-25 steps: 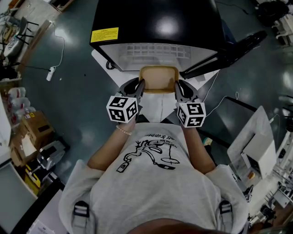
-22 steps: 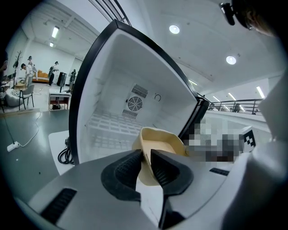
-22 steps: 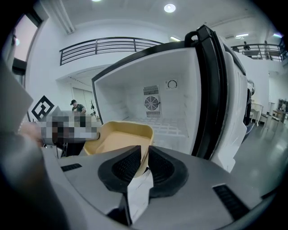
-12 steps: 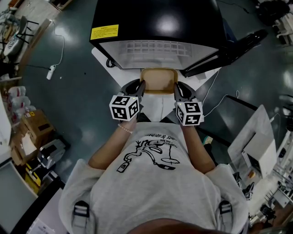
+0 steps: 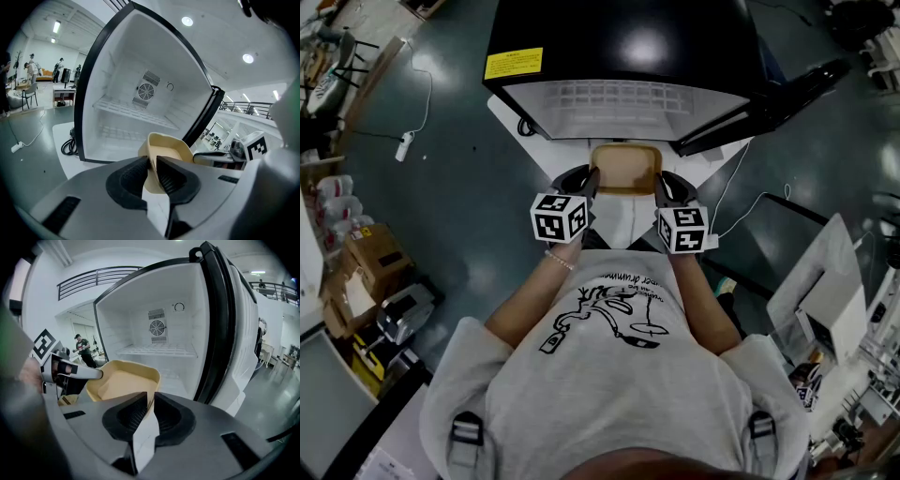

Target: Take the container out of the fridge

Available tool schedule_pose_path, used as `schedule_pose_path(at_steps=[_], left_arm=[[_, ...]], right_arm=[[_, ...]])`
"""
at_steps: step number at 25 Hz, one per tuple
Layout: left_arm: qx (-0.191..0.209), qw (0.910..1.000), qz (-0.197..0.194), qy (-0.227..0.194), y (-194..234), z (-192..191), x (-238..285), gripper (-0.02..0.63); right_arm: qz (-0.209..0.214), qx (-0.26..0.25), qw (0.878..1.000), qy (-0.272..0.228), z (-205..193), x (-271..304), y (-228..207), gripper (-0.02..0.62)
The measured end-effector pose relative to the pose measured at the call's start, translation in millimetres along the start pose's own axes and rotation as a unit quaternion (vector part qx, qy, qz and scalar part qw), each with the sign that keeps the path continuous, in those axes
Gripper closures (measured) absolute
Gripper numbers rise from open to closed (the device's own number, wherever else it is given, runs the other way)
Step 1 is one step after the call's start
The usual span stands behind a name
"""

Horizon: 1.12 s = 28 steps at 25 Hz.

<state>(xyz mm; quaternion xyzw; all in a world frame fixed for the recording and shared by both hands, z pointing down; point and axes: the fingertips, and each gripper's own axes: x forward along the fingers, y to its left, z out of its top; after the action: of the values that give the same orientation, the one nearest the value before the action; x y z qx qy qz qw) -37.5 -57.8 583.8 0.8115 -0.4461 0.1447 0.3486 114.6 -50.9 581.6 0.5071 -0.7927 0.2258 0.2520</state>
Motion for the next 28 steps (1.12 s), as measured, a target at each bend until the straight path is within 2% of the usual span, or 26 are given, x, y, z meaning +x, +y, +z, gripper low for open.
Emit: schedule_pose_path(at_steps=[9, 28], left_arm=[[0.000, 0.9994, 0.005, 0.034, 8.3, -26.5, 13.6, 0.537], [-0.007, 0.9970, 0.005, 0.077, 17.5, -63.2, 33.6, 0.535]], right_arm=[[0.002, 0.005, 1.000, 0.026, -23.3, 13.0, -3.0, 0.532], [0.000, -0.001, 0.997, 0.073, -65.3, 31.8, -8.8, 0.532]])
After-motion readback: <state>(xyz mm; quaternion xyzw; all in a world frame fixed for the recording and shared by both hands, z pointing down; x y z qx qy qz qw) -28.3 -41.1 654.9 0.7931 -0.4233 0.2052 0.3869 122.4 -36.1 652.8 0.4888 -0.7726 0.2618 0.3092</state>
